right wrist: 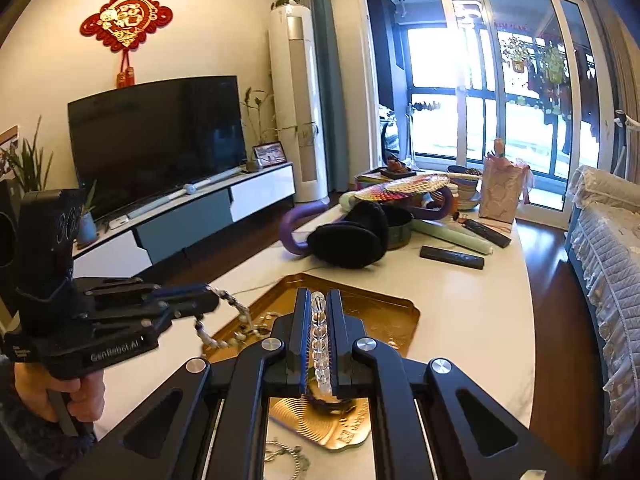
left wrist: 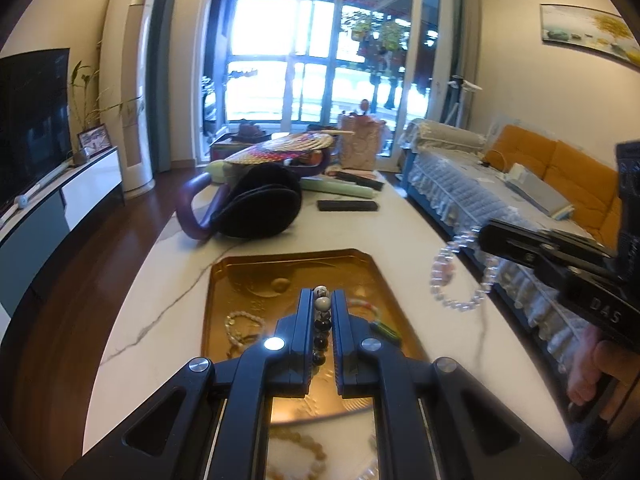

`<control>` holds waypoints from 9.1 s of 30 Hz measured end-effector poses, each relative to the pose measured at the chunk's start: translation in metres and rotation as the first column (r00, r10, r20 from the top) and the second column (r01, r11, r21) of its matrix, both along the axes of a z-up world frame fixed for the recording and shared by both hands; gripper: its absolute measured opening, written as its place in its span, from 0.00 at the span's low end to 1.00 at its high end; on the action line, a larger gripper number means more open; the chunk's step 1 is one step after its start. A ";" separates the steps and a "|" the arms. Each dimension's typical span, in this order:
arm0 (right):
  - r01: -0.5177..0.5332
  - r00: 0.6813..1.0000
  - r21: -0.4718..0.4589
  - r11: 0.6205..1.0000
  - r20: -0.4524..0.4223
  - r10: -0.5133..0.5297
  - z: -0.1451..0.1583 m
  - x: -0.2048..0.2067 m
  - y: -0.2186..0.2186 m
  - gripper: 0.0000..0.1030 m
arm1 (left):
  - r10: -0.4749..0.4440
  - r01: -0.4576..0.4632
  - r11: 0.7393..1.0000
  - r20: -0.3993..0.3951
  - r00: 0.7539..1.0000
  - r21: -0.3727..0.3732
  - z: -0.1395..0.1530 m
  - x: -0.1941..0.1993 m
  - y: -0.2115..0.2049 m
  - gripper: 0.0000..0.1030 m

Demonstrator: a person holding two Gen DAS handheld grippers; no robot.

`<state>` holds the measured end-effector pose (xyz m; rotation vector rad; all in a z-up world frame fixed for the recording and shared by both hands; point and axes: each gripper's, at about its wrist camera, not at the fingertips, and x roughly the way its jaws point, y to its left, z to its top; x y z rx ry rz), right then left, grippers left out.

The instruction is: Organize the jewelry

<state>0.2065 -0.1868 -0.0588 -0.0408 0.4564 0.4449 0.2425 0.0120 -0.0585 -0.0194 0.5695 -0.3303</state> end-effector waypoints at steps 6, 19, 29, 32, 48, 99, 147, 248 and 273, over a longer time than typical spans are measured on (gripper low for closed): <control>0.016 0.999 -0.010 1.000 -0.036 -0.016 -0.016 0.027 -0.006 0.06 | 0.023 -0.024 0.999 -0.024 0.999 -0.022 -0.010 0.037 0.007 0.08; -0.008 0.975 -0.024 1.000 -0.222 0.002 -0.086 0.070 -0.007 0.06 | -0.049 0.039 0.998 -0.195 0.980 -0.057 -0.071 0.083 -0.002 0.08; -0.021 0.953 -0.038 0.999 -0.302 0.009 -0.119 0.086 -0.012 0.06 | -0.027 0.027 1.000 -0.310 0.950 -0.004 -0.113 0.102 -0.010 0.08; -0.014 0.948 -0.036 0.999 -0.319 0.001 -0.125 0.088 -0.014 0.06 | -0.018 0.029 0.999 -0.326 0.945 0.029 -0.120 0.102 -0.016 0.08; 0.063 0.953 -0.006 0.998 -0.297 -0.062 -0.105 0.061 -0.024 0.78 | -0.028 0.037 0.998 -0.180 0.983 0.044 -0.093 0.050 -0.013 0.76; -0.234 0.897 -0.016 0.972 -0.390 0.209 -0.148 -0.046 0.039 0.15 | 0.048 -0.029 0.998 -0.334 0.941 0.060 -0.127 -0.043 0.028 0.62; 0.011 0.894 -0.042 0.999 -0.447 -0.029 -0.148 -0.023 -0.021 0.19 | 0.068 -0.018 0.984 -0.282 0.957 0.176 -0.128 -0.060 0.020 0.44; 0.066 0.957 -0.125 0.990 -0.273 -0.098 -0.119 0.144 0.006 0.03 | 0.136 -0.138 0.990 -0.254 0.958 0.011 -0.102 0.153 0.025 0.12; 0.068 0.974 -0.020 0.998 -0.213 -0.070 -0.043 -0.043 0.005 0.99 | 0.014 -0.005 0.997 -0.122 0.992 0.071 -0.015 -0.067 0.001 0.76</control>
